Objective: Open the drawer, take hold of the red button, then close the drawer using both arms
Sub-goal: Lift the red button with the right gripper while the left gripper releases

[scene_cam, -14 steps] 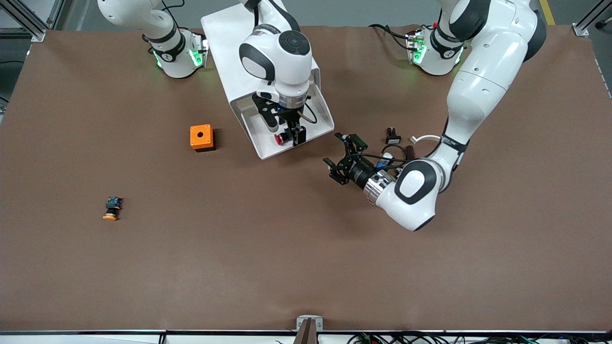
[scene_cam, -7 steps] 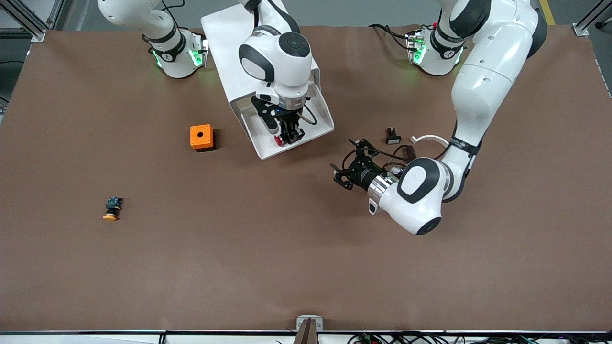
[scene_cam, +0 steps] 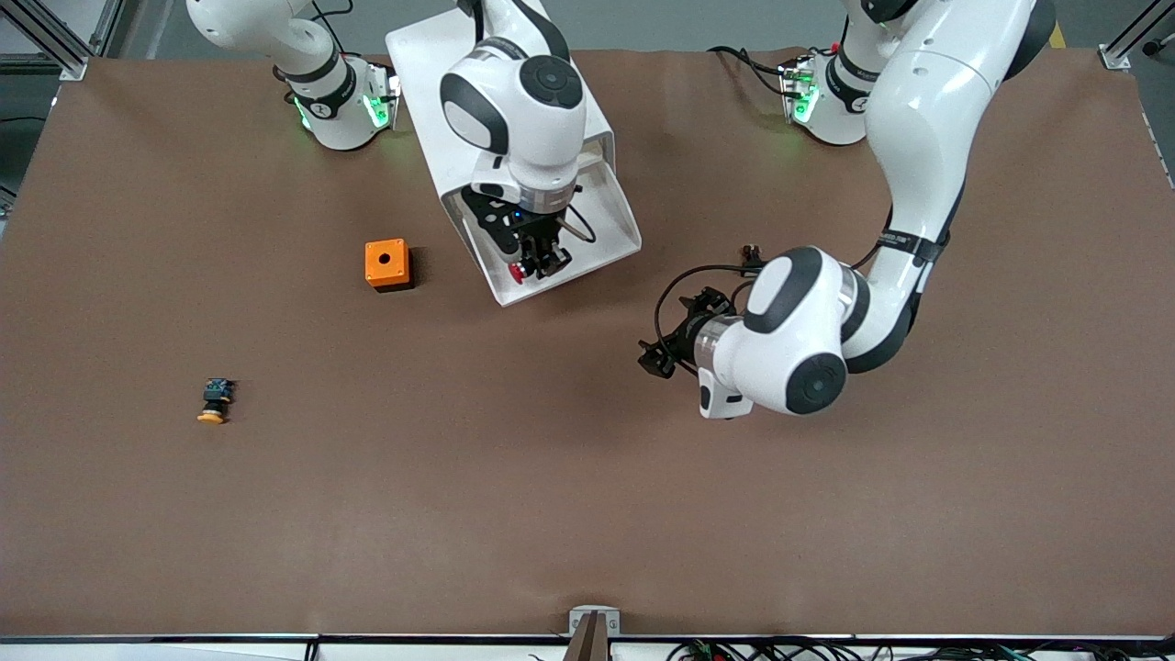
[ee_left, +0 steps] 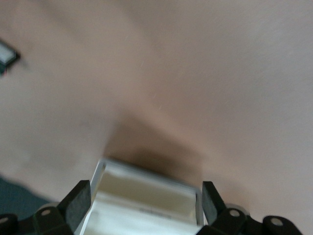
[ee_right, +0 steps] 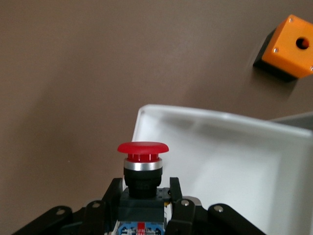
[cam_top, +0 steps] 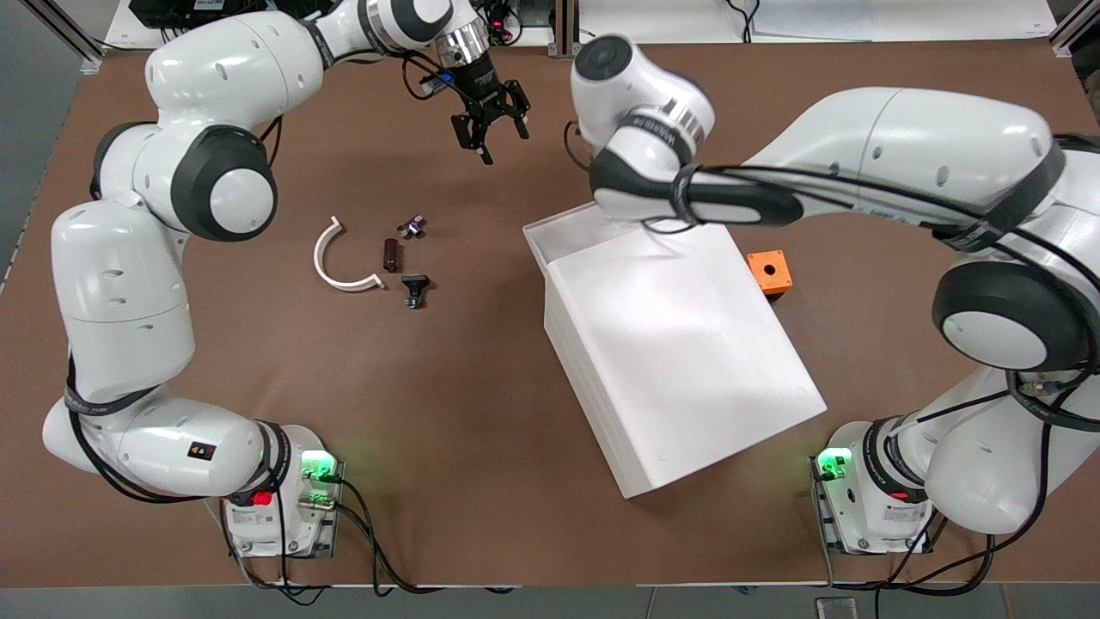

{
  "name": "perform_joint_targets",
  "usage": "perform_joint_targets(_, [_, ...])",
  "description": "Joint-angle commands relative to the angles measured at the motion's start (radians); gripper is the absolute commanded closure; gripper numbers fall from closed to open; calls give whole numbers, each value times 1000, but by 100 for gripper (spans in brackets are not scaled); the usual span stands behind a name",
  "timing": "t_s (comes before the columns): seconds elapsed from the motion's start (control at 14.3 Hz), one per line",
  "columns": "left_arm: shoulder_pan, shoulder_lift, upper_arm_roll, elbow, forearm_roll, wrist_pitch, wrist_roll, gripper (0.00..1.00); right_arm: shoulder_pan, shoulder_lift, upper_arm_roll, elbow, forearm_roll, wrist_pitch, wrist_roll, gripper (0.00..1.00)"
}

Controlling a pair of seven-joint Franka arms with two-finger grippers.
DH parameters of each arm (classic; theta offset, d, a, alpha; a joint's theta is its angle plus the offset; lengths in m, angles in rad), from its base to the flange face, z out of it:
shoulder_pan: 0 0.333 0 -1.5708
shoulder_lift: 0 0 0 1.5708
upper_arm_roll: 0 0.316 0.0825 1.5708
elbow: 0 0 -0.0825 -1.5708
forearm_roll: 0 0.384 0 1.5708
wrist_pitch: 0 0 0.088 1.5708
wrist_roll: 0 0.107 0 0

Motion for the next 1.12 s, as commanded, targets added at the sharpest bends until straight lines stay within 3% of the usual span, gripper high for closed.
perform_joint_targets(0.0, [-6,-29,-43,-23,147,87,20,0,-89,-60,8,31,72,-68,-168,100])
perform_joint_targets(0.21, [-21,-29,-84,-25,285,136,10,0,-190,-103,10,32,75,-94,-364,100])
perform_joint_targets(0.49, [-89,-29,-87,-42,411,171,-3,0,-310,-119,8,30,81,-99,-613,100])
perform_joint_targets(0.7, [-147,-29,-87,-54,428,173,-3,0,-402,-117,8,28,83,-94,-809,100])
perform_joint_targets(0.91, [-205,-26,-86,-62,445,196,-3,0,-518,-114,7,22,154,-76,-1046,100])
perform_joint_targets(1.05, [-237,-23,-86,-62,444,199,-3,0,-590,-107,7,19,156,-60,-1226,100])
